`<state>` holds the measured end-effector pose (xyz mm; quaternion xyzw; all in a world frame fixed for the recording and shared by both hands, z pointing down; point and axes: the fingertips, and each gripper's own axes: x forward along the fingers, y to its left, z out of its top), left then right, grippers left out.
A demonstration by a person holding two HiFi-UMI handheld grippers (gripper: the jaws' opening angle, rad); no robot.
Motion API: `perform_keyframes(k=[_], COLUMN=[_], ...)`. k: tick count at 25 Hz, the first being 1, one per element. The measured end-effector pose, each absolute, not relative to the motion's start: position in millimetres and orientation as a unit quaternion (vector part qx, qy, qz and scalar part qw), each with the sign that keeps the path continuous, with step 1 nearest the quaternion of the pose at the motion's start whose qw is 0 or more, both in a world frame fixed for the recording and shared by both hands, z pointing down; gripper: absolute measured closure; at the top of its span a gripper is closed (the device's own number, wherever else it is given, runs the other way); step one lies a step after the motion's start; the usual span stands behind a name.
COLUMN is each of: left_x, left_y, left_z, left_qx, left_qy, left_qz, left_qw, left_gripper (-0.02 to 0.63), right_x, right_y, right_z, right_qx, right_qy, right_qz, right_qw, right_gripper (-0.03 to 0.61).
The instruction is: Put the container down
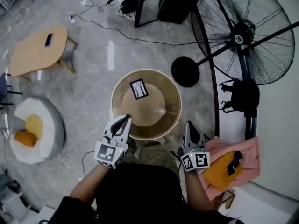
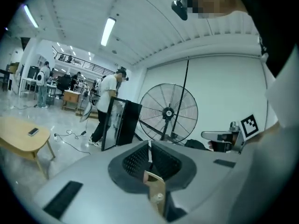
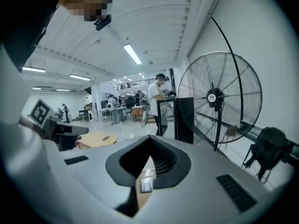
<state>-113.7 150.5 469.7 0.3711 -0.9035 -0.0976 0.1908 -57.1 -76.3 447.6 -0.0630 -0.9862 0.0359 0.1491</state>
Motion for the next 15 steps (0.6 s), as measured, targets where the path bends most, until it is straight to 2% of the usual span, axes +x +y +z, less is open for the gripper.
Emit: perform_keyframes(k=[6, 15], left_x=[-145.7, -167.1], left_y=[185.5, 149.5], left_z=[365.7, 287.3], left_qx=[0.370, 0.321], left_qy=[-0.919, -0.941], left_qz=[-0.081, -0.097], left_qw=[0.109, 0.041], left_gripper=[0.586, 0.586], right_x=[-80.6, -99.3], right_y=[-109.5, -157.0], right_z=[342.9, 289.1], right_qx=[-0.036, -0.060], right_qy=[-0.997, -0.995], right_qz=[-0.023, -0.041], right_qw=[0.071, 0.065], right_gripper=[0.557, 0.557])
